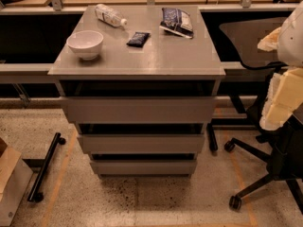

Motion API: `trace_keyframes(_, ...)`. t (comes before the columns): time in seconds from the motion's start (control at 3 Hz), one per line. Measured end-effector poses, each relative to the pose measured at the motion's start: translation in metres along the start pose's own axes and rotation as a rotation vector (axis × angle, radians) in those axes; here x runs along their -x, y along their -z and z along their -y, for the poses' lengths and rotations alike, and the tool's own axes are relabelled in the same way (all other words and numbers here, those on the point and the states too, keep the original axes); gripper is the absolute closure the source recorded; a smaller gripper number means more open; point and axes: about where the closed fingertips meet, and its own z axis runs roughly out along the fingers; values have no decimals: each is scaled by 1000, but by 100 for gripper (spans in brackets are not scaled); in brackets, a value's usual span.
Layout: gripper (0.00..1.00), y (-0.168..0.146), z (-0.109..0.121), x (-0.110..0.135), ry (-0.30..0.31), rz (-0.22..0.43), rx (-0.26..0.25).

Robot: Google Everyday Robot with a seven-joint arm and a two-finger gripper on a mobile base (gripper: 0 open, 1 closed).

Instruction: Open bottom drawer

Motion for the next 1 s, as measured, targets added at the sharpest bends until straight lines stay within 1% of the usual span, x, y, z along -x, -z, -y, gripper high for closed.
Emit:
trace_keyframes(0.33, 0, 0, 0, 0, 0, 0, 0)
trace_keyframes(0.67, 0, -11, -1, -2, -12, 52, -4)
trace_keyframes(1.0, 0, -38, -3, -4, -25, 158, 5)
